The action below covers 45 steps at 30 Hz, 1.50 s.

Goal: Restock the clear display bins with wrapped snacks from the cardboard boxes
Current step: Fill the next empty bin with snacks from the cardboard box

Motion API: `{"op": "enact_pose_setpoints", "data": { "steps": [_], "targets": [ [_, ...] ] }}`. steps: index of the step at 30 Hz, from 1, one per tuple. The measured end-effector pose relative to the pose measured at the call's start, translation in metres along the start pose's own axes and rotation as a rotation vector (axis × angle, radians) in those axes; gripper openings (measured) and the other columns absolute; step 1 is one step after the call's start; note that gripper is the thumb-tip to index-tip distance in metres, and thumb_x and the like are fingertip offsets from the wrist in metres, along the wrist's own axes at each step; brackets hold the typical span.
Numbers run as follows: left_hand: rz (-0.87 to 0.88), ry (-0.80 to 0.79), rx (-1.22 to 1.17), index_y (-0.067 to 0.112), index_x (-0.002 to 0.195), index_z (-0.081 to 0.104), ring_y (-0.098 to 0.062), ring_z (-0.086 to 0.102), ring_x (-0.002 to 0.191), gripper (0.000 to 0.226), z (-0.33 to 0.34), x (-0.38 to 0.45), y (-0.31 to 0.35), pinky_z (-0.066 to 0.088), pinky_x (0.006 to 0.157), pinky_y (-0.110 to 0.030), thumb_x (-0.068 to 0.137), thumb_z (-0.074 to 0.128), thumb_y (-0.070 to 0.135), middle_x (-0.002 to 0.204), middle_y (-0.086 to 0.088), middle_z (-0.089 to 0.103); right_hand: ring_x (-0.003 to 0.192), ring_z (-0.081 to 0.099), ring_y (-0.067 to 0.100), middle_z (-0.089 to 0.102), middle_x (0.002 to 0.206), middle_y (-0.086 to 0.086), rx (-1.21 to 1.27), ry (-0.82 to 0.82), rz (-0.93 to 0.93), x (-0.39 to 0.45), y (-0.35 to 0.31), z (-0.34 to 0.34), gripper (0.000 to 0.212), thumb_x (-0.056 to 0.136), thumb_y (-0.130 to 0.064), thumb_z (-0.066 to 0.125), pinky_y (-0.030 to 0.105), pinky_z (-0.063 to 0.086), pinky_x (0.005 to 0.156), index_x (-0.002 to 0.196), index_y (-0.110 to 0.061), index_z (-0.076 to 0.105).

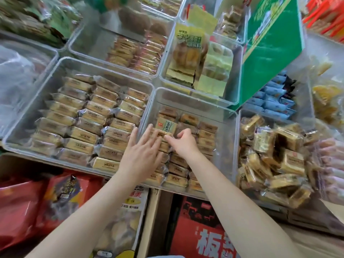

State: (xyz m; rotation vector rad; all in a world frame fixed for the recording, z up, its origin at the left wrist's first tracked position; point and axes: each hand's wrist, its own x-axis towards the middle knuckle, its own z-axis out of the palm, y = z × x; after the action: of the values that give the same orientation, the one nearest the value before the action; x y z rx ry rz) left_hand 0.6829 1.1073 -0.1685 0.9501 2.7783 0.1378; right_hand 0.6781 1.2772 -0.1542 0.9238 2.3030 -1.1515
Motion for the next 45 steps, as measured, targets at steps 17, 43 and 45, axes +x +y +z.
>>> {"op": "enact_pose_setpoints", "data": {
  "steps": [17, 43, 45],
  "targets": [
    [-0.028, -0.011, -0.026, 0.022, 0.152, 0.043, -0.020, 0.030, 0.149, 0.062, -0.004, 0.003, 0.002, 0.008, 0.121, -0.061, 0.102, 0.029, 0.057, 0.158, -0.001, 0.040, 0.125, 0.036, 0.027, 0.043, 0.125, 0.007, -0.528, 0.032, -0.329, 0.038, -0.032, -0.021, 0.039, 0.087, -0.035, 0.068, 0.041, 0.038, 0.104, 0.125, -0.024, 0.062],
    [-0.035, -0.091, -0.058, 0.028, 0.158, 0.026, -0.020, 0.010, 0.155, 0.067, -0.016, 0.002, 0.005, 0.002, 0.123, -0.059, 0.100, 0.023, 0.061, 0.168, -0.002, 0.014, 0.128, 0.051, 0.018, 0.053, 0.143, 0.000, -0.149, 0.026, -0.299, -0.010, 0.008, -0.017, 0.043, 0.102, -0.032, 0.048, 0.035, 0.042, 0.105, 0.144, -0.026, 0.048],
    [-0.029, -0.061, -0.101, 0.029, 0.153, 0.038, -0.020, 0.019, 0.153, 0.062, -0.017, -0.002, 0.003, 0.003, 0.123, -0.059, 0.100, 0.028, 0.059, 0.165, -0.001, 0.026, 0.110, 0.060, 0.015, 0.064, 0.126, -0.001, -0.125, 0.083, -0.310, -0.039, 0.026, -0.031, 0.030, 0.101, -0.025, 0.048, 0.032, 0.049, 0.093, 0.127, -0.023, 0.062]
  ]
}}
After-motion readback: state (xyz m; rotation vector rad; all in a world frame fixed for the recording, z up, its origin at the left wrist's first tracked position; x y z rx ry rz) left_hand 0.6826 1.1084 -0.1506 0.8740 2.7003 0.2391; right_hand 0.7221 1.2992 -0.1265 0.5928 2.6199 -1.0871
